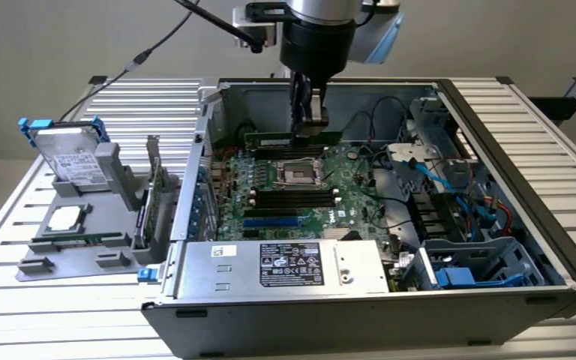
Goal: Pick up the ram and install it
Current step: 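Pick up the ram and move it above insertion slot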
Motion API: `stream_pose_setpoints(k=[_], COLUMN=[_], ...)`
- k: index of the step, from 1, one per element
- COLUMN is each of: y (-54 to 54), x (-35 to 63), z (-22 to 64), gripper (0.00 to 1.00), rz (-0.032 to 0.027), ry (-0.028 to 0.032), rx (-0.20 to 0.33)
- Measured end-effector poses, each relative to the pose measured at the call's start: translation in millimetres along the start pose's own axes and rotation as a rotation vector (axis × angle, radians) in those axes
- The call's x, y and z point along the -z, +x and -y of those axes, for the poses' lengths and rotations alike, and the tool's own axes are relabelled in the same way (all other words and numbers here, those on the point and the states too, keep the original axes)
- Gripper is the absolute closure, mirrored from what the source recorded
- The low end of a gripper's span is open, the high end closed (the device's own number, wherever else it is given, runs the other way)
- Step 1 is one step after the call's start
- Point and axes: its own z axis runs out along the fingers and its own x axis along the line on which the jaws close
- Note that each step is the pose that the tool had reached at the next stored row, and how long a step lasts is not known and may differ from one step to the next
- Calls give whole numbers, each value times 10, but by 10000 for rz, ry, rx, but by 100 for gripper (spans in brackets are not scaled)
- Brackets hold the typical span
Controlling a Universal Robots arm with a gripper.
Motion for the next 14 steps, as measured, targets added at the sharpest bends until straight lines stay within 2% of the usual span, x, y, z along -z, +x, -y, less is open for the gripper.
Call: stream_pose_setpoints(k=[5,14], y=[6,-50], x=[-88,-252], z=[45,100], gripper=[85,85], rz=[66,83], ry=[20,31], rx=[-352,-578])
